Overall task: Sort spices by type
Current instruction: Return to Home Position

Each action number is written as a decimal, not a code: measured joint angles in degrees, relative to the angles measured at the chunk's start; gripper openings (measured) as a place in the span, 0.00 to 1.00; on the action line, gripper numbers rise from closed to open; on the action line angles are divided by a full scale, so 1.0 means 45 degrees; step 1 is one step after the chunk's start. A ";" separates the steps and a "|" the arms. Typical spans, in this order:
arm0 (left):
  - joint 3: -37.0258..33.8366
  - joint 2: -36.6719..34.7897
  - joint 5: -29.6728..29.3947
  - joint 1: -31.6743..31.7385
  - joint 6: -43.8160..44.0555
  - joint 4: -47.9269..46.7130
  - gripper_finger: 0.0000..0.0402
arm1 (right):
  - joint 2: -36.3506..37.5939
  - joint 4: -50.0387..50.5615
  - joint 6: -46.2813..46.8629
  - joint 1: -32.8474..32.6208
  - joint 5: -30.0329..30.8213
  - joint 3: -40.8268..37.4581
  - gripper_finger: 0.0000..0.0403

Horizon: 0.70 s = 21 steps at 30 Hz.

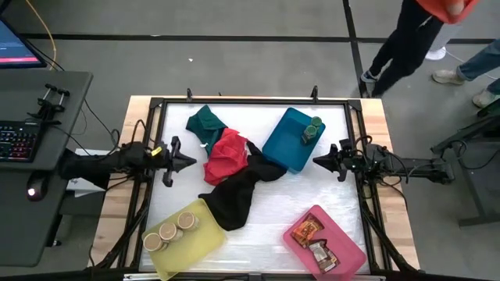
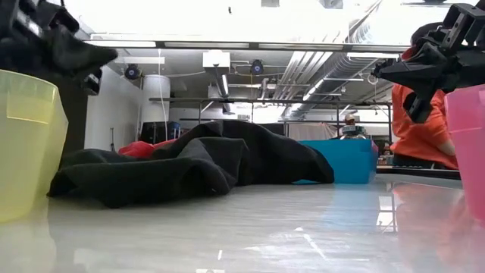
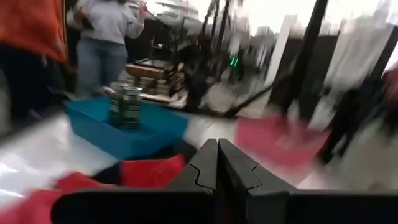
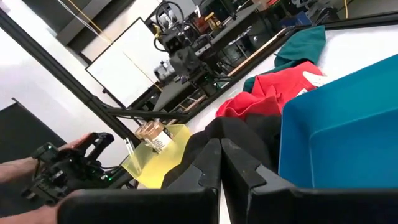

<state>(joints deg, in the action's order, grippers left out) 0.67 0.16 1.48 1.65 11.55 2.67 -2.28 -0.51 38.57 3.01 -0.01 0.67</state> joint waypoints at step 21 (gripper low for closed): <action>0.0000 0.0092 -0.0175 -0.0306 -0.2272 -0.0495 0.00 | 0.0005 0.0010 0.0000 0.0000 0.0000 0.0000 0.00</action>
<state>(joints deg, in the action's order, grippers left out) 0.67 0.58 0.69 0.27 1.32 0.45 -2.26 -0.47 38.57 3.01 -0.01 0.67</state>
